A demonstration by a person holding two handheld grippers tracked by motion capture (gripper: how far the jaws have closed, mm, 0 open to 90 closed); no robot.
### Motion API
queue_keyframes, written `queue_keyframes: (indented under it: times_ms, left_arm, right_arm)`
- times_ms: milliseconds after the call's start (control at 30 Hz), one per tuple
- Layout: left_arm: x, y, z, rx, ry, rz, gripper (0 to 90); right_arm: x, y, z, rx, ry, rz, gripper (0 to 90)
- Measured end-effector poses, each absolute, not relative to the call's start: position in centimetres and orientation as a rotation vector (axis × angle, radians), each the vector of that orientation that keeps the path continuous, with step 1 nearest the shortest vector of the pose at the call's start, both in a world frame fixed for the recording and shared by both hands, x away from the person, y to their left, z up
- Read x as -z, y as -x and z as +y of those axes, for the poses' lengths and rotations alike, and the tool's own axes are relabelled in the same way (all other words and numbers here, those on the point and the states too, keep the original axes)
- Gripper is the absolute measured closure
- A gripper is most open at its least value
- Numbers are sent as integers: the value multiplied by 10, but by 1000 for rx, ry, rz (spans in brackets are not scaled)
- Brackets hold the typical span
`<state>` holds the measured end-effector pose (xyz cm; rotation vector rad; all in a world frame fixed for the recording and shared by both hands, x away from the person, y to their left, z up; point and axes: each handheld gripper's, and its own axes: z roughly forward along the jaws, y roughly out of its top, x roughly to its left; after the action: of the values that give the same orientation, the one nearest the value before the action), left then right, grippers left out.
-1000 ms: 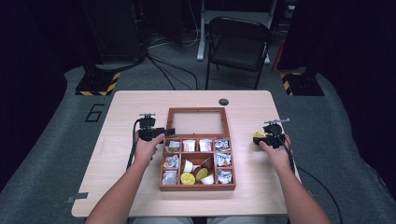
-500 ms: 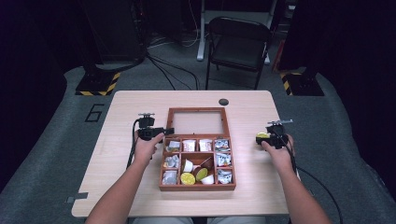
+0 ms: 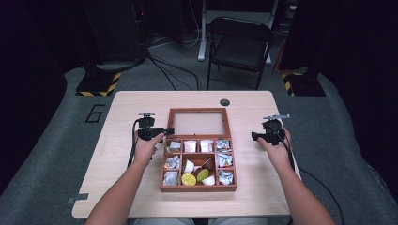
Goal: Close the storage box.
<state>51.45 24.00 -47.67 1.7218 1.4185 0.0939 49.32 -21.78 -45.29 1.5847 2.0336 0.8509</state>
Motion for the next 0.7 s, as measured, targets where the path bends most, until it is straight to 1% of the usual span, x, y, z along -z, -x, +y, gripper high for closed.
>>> queue_keyframes:
  times_ms: [133, 200, 333, 433, 700]
  left_arm:
    - [479, -516, 240, -95, -1721, 1427, 351]
    - [480, -517, 241, -96, -1724, 1431, 351]
    - [482, -518, 241, -98, -1732, 1432, 350]
    - [484, -519, 240, -95, -1728, 1439, 349]
    - [489, -522, 236, -90, -1712, 1450, 348]
  right_arm:
    - [449, -494, -206, -892, -1569, 2060, 341]
    - [446, -498, -190, -909, -1534, 2110, 351]
    - [443, -502, -173, -953, -1503, 2135, 361]
    - [442, -507, -166, -977, -1497, 2151, 363]
    - [443, -517, -144, -1034, -1501, 2195, 346]
